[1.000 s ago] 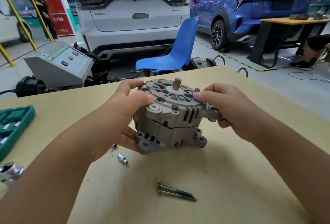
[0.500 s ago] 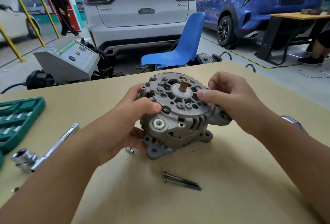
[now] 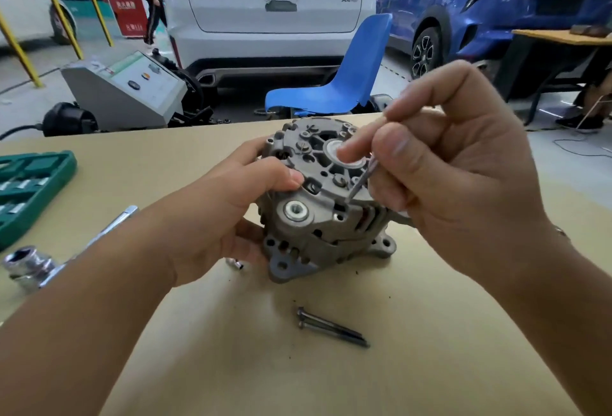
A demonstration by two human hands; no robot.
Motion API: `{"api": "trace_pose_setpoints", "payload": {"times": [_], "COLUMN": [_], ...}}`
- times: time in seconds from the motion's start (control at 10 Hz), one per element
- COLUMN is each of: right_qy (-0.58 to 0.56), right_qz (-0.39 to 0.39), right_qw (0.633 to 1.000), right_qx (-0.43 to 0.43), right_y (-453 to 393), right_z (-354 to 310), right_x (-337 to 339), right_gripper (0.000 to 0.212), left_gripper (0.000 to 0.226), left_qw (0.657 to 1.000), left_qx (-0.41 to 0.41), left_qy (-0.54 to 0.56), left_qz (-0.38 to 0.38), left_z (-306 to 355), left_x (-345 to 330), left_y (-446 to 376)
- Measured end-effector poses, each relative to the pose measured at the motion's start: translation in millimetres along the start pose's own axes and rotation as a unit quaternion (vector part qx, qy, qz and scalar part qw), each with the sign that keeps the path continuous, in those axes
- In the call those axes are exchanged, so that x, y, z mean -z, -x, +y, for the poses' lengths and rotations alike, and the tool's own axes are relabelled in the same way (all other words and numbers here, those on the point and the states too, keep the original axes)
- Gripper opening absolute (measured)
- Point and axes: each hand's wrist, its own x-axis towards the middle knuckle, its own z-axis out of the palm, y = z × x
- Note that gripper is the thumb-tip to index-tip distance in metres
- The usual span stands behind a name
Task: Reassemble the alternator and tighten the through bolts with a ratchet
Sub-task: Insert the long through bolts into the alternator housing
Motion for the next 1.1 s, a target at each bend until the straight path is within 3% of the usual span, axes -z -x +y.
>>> {"api": "trace_pose_setpoints", "payload": {"times": [0.2,0.5,1.1], "right_qy": [0.030,0.056,0.195], "right_qz": [0.030,-0.009,-0.029], "right_qw": [0.999,0.998,0.976], "right_qx": [-0.012,-0.002,0.095], "right_y": [0.3,1.0,4.0], "right_z": [10.9,12.9,15.5], "right_x": [3.2,4.7,6.2], "right_gripper": [0.024,0.026,0.027], "left_gripper": [0.059,0.051,0.044], "left_qw": [1.000,0.999,0.999], "left_qx": [-0.002,-0.012,-0.026], "left_qy": [-0.013,-0.031,-0.041], "left_qz": [0.010,0.014,-0.008], "left_z": [-3.5,-11.6,-15.2], "left_x": [1.4,8.0,13.3], "left_y": [-1.4,-5.2,-7.7]}}
